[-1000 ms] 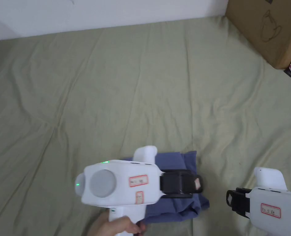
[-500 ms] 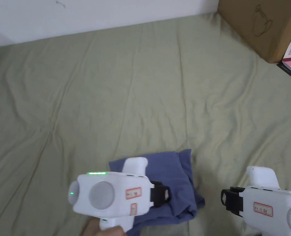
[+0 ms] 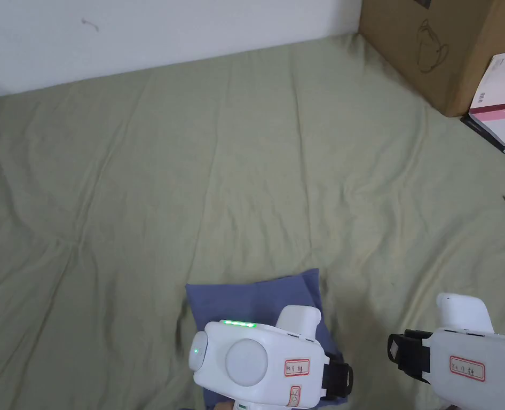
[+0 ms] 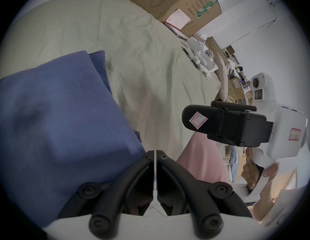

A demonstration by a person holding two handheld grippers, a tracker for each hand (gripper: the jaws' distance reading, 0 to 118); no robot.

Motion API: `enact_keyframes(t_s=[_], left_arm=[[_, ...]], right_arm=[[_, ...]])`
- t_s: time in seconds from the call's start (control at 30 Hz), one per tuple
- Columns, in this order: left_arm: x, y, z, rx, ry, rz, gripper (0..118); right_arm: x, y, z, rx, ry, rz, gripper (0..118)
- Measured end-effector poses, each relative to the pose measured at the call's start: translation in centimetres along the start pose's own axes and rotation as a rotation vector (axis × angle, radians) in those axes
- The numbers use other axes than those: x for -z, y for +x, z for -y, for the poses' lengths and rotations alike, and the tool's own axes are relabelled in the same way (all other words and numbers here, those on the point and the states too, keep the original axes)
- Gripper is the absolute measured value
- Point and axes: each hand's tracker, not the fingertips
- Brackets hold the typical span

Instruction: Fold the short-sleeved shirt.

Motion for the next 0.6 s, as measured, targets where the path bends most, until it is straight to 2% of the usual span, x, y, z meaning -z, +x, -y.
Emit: enact_keyframes(t_s=[0.13,0.27,0.4,0.5,0.6], left_arm=[[-3.6,-0.8,0.9,-0.049,0.085,0.026,2],[-9.5,-3.4,2.9,-0.156,0.228,0.049,2],[-14.7,-7.2,5.9,-0.273,0.351,0.001,2],[-16.9,-9.7,8.3,-0.360,0.384,-0.069,2],[-17.9,-11.2,10.1,-0.413,0.413,-0.069,2]], right_arm=[[-0.1,-0.9,-0.2,-0.018,0.001,-0.003,2],[-0.6,-2.7,-0.6,-0.052,0.016,-0.039,2],[-0.8,-5.7,-1.2,-0.128,0.032,-0.075,2],[-0.3,-8.2,-1.5,-0.194,0.032,-0.123,2],[1.1,-10.6,-1.7,-0.251,0.017,-0.136,2]])
